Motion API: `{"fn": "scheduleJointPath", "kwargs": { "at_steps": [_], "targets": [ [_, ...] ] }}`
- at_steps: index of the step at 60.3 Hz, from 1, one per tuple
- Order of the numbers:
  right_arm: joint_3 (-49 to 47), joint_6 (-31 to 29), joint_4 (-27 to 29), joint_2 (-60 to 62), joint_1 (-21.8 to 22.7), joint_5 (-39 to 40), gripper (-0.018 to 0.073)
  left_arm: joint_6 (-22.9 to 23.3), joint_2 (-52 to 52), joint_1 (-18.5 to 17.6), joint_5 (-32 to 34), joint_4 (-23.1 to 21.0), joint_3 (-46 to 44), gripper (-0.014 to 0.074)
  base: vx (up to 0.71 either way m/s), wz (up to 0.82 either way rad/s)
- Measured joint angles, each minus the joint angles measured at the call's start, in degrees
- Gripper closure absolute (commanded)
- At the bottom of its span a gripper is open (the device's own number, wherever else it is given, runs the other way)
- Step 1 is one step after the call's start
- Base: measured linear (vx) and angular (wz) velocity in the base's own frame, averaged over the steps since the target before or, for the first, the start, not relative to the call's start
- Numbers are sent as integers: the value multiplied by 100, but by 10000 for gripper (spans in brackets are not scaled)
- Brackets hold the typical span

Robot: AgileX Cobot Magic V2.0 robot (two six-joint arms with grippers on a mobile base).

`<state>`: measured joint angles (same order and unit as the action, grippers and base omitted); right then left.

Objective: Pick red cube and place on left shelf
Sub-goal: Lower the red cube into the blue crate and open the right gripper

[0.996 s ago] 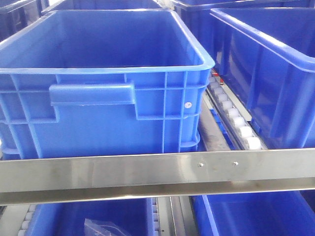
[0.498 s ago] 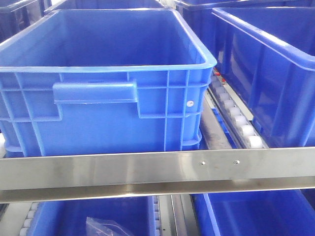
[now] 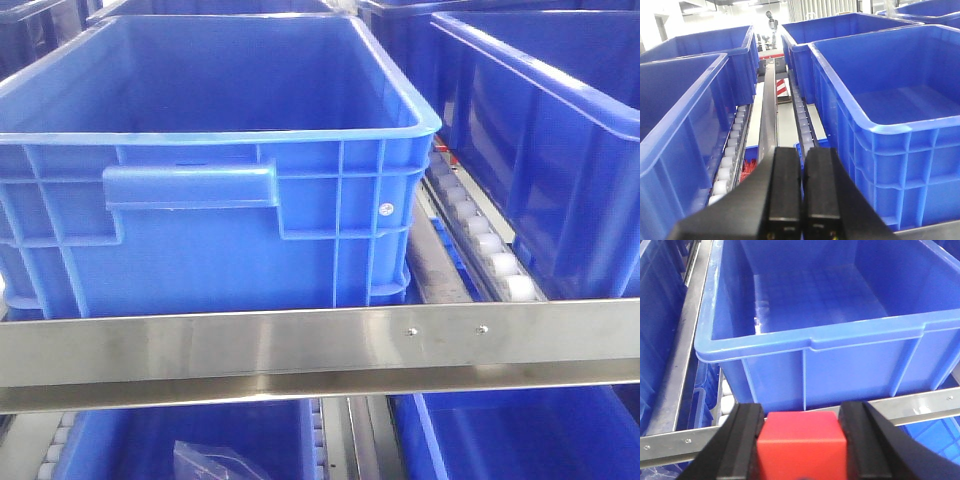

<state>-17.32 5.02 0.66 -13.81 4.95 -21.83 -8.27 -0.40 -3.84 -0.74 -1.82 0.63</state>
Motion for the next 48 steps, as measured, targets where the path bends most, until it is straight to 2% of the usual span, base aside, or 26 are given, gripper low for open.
{"fn": "scheduleJointPath", "kwargs": {
  "at_steps": [14,25,34,48],
  "targets": [
    [0,0,0,0,0,41,502,0,0,0,0,0,0,491,0,0],
    [-49,0,0,-316,0,630,502,0,0,0,-9,0,0,491,0,0],
    [-550,0,0,-1409,0,902,502,0,0,0,-9,0,0,491,0,0],
    [-2048,0,0,-3589,0,1432,501,0,0,0,-9,0,0,491,0,0]
  ]
}}
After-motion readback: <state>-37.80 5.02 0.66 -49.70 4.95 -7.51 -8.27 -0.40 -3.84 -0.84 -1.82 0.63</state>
